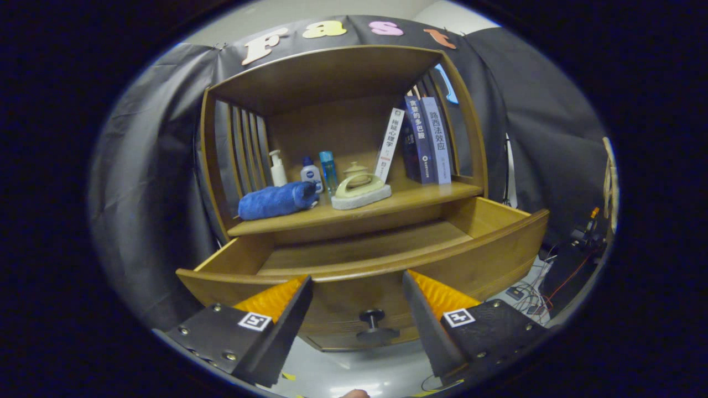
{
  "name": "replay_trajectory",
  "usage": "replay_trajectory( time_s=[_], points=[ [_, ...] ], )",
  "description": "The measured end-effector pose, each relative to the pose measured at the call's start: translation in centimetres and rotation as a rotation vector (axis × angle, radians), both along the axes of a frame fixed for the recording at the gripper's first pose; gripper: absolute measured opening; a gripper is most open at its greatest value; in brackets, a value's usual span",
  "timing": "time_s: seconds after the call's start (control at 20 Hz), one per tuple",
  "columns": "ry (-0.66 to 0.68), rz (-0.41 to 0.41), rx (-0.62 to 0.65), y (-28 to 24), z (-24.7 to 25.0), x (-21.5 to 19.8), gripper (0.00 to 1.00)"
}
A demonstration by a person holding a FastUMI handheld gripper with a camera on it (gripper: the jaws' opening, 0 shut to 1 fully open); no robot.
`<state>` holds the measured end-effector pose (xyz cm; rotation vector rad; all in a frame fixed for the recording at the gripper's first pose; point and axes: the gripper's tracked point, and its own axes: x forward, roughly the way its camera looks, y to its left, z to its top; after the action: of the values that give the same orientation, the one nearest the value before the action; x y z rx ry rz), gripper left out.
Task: Pull open the drawer, take out the items inside it, and place them on the countertop above the cabinet.
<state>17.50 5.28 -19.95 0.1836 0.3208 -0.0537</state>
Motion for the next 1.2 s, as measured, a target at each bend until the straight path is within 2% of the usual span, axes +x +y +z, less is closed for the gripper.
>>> replay_trajectory(
  time_s=[0.35, 0.75, 1.2],
  points=[
    [0.0, -0.011, 0.016, 0.0, 0.1, 3.2, 0.99],
    [0.002, -0.01, 0.04, 0.3, -0.6, 9.8, 0.99],
    [0.002, -0.008, 0.065, 0.3, -1.2, 14.9, 0.99]
  ],
)
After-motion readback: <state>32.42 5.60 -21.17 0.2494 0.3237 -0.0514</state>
